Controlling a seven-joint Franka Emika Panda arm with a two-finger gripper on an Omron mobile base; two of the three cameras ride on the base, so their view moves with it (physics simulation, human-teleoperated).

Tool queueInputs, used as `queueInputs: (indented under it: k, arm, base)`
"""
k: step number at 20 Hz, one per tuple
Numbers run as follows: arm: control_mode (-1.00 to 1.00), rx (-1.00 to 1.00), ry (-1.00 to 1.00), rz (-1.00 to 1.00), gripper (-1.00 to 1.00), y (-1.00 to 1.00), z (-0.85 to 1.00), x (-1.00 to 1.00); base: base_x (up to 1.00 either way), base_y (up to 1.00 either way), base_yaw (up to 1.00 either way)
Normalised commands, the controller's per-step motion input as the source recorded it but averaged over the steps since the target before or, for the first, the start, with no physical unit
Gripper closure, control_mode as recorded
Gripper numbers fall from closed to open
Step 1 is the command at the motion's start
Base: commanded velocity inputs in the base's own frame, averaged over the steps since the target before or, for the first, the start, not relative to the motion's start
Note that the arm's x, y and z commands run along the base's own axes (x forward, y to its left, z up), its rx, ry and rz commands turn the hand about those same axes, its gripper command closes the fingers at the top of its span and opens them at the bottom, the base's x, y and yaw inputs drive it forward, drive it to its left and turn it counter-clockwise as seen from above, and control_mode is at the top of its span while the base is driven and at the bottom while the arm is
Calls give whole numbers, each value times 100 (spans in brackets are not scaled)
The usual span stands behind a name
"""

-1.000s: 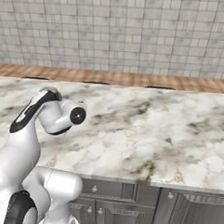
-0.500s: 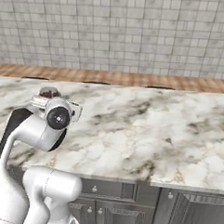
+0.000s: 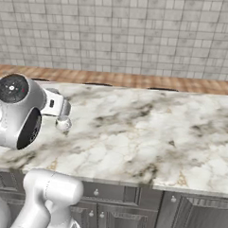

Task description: Open the cabinet directly in front. Then move the liquor and the mug to the dining counter with the jar on it.

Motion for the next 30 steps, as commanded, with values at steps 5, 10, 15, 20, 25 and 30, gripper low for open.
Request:
queueInputs:
  k: [5, 10, 15, 20, 25, 30]
  arm:
    - [-100, -18, 4, 2, -100, 4, -11, -41]
    - [-100, 0, -7, 0, -100, 0, 2, -7]
    - [-100, 0, -32, 0, -100, 4, 24, -45]
    - [-100, 0, -1, 0, -100, 0, 0, -4]
    - [100, 0, 0, 0, -100, 0, 0, 0]
    - [100, 0, 0, 0, -100, 0, 0, 0]
  base:
    - [0, 0, 0]
    - [0, 0, 0]
    - [0, 0, 0]
    - [0, 0, 0]
    - [-55, 0, -18]
    - [-56, 18, -77]
